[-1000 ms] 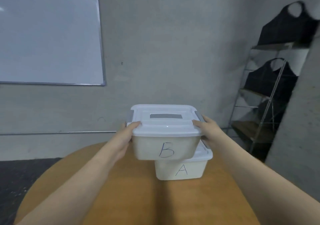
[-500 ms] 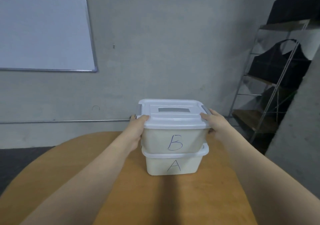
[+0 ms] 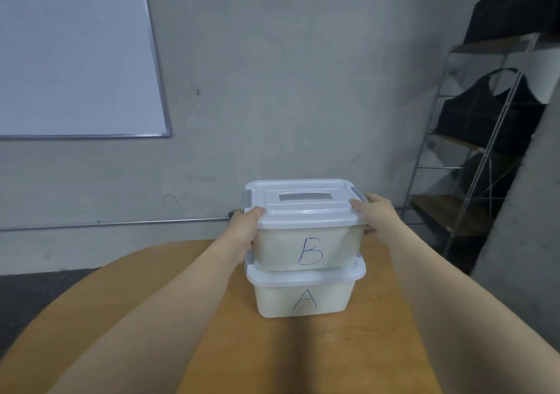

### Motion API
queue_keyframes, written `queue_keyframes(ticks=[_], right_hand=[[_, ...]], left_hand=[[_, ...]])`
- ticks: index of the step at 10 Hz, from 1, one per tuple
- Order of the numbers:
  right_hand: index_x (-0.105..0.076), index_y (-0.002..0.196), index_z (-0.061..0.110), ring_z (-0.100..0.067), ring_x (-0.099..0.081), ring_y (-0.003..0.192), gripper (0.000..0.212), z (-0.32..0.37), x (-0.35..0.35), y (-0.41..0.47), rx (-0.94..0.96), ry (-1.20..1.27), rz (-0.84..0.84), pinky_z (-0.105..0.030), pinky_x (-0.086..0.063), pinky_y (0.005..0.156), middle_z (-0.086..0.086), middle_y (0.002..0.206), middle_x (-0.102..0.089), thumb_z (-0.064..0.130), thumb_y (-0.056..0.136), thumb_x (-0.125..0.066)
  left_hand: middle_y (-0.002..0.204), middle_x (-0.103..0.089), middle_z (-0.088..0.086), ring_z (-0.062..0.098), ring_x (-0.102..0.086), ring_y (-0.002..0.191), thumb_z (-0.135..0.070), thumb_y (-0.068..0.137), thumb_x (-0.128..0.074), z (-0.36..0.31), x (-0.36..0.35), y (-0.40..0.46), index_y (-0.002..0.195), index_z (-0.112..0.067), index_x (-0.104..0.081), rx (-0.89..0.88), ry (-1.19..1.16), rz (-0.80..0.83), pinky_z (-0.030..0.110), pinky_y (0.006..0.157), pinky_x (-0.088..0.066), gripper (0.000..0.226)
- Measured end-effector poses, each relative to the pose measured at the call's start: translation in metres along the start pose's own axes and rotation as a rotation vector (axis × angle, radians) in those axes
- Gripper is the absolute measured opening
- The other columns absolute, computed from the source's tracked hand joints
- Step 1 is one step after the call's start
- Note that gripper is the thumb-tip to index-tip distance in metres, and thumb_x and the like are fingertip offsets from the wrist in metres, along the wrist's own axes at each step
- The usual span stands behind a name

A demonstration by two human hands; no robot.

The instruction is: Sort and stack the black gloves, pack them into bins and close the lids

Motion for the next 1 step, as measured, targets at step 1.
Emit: queue_keyframes(ticks=[1], right_hand=[[-0.054, 0.143, 0.009, -0.038, -0.057, 0.115, 0.05, 0.0175, 0.0071, -0.0193, 0.049, -0.224, -0.104, -0.042, -0.049, 0.09, -0.015, 0.127, -0.062, 0.036, 0.102, -0.059]], left_hand=[[0.111, -0.068, 0.0, 0.014, -0.064, 0.091, -0.032, 0.103, -0.055, -0.008, 0.0012, -0.0121, 0.132, -0.013, -0.057, -0.001, 0.062, 0.024, 0.028, 0.068, -0.048, 0.034]])
Point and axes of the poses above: each hand's wrist, its own y-axis towards the middle knuckle, its own x-axis out of the back of the hand, z = x × y, the point moved 5 cm from there along y, towards the middle knuckle
